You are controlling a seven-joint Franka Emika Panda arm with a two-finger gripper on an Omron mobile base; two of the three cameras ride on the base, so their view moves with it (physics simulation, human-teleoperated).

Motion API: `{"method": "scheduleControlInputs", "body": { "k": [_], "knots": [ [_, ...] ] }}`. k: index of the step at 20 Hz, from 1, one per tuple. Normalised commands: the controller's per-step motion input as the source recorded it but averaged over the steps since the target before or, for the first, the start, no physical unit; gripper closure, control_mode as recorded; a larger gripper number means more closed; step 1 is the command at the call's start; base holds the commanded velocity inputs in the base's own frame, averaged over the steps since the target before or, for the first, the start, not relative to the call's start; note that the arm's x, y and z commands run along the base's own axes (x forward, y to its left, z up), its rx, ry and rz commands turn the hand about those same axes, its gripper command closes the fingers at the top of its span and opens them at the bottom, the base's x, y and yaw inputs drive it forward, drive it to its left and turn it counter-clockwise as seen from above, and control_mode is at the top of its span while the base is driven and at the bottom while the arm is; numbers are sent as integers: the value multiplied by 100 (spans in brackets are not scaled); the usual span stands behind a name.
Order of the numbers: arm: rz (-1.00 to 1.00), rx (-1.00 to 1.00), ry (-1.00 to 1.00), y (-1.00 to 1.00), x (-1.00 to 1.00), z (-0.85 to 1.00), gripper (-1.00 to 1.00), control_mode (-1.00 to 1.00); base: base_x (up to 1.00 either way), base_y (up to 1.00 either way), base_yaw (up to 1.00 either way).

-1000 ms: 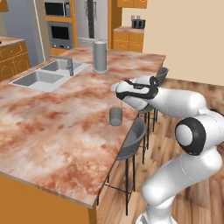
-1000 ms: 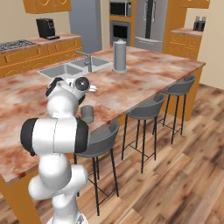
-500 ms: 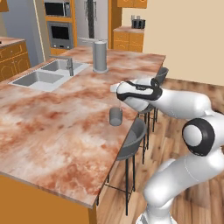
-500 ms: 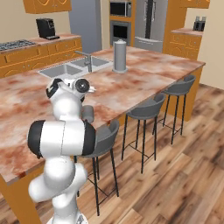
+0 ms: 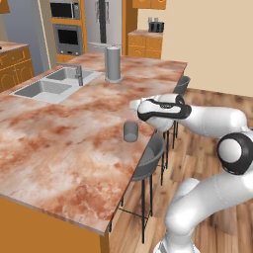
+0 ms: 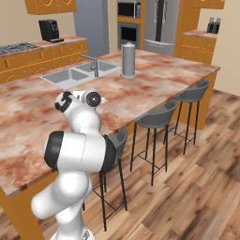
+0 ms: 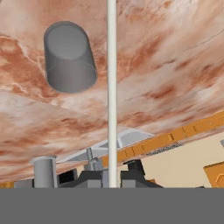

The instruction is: Take a straw from the drawer in front and place it inside the glass cup on the dining counter.

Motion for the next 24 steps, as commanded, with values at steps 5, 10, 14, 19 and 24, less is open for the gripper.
{"method": "scheduleControlInputs", "body": {
  "k": [5,10,14,19,24],
  "knots": [
    [10,-11,-18,-1,0,-40,100,-100,0,0,0],
    [10,-7,-16,0,0,-21,100,-100,0,0,0],
    [8,-7,-10,0,0,-19,100,-100,0,0,0],
    [3,-3,-2,0,0,-4,100,-100,0,0,0],
    [0,0,0,1,0,61,100,-100,0,0,0]
  ]
}}
